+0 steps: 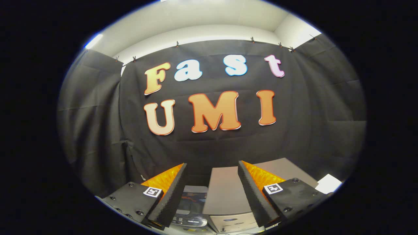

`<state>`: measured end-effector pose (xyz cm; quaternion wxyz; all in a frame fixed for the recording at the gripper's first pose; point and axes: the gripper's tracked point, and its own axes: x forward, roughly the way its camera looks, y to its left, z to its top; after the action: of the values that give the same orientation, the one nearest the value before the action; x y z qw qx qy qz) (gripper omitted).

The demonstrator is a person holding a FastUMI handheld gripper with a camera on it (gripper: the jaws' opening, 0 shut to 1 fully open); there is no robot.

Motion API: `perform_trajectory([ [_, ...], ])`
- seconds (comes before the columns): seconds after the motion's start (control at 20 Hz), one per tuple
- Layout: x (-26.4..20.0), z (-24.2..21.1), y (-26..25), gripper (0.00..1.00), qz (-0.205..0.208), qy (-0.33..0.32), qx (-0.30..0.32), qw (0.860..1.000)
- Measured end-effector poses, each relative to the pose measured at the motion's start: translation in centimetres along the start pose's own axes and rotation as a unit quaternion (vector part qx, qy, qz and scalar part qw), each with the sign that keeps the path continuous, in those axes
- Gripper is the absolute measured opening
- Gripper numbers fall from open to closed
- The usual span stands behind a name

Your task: Put the clothes into the washing machine and then close the washing machine lid.

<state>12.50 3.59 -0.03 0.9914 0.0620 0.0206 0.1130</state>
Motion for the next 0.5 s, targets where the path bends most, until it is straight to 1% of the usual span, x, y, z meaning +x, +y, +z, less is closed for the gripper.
perform_trajectory([
  [0.1,-2.0,0.8,-2.8,0.98,-0.015,-0.001,-0.014,1.0],
  [0.15,-2.9,1.1,-3.9,0.98,-0.015,-0.002,-0.013,1.0],
  [0.25,-4.5,2.2,-5.3,0.98,-0.016,-0.017,-0.011,1.0],
  [0.5,-7.3,2.6,-8.1,0.98,-0.025,-0.026,-0.012,0.999],
])
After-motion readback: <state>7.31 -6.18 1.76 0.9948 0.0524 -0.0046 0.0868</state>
